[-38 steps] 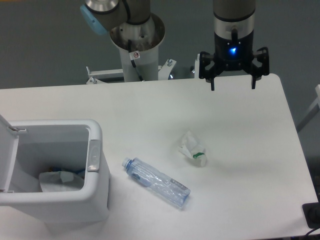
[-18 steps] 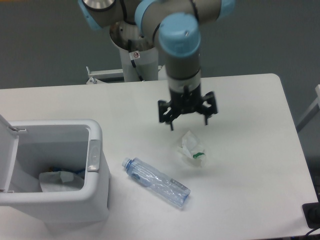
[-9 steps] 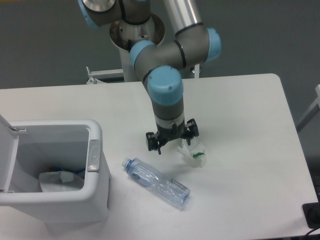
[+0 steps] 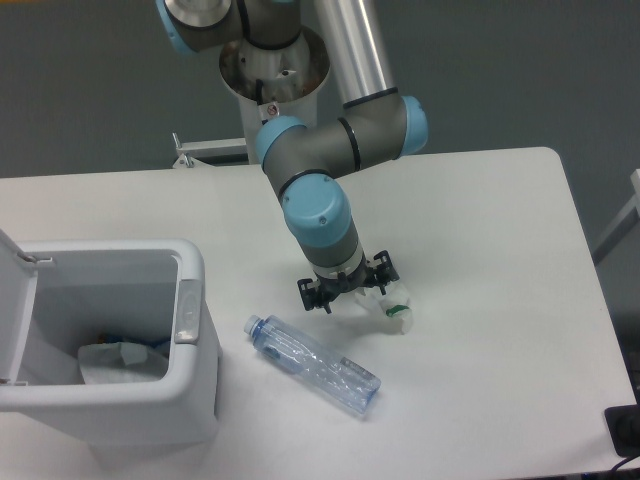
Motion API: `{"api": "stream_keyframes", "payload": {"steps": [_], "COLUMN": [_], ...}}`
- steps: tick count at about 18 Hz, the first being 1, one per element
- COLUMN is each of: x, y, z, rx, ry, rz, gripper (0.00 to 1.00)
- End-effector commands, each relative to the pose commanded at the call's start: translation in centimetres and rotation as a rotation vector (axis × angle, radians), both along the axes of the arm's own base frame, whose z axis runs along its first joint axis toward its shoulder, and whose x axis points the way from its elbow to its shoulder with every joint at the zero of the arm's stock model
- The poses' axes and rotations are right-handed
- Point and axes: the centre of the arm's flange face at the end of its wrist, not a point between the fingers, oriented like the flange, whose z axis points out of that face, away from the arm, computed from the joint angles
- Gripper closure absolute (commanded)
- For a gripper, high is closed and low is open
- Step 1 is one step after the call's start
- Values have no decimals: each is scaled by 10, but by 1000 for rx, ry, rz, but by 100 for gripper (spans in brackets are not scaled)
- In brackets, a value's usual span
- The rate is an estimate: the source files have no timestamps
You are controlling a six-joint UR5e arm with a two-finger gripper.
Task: Place the trash in the trash can
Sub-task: 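Close the gripper on the crumpled plastic wrapper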
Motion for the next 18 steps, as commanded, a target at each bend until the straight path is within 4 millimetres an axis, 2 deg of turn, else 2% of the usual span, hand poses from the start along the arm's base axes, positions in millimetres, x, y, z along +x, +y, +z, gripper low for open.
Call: {"api": "stream_keyframes", "payload": {"steps": [4,5,6,10,12,14,18], "x": [-6,-7,-7,-7,-6,-6,-4], "y": [1,0,-1,0,-1,-1,-4], "z": [-10,-12,-12,-11,-5,-2,11], "rx": [-20,-29,-40,-36,-26,-23,-17], "ry": [41,53,62,65,60,63,67], "rz": [-1,0,0,6,5,3,3], "gripper": [0,5,14,68,83,95,98]}}
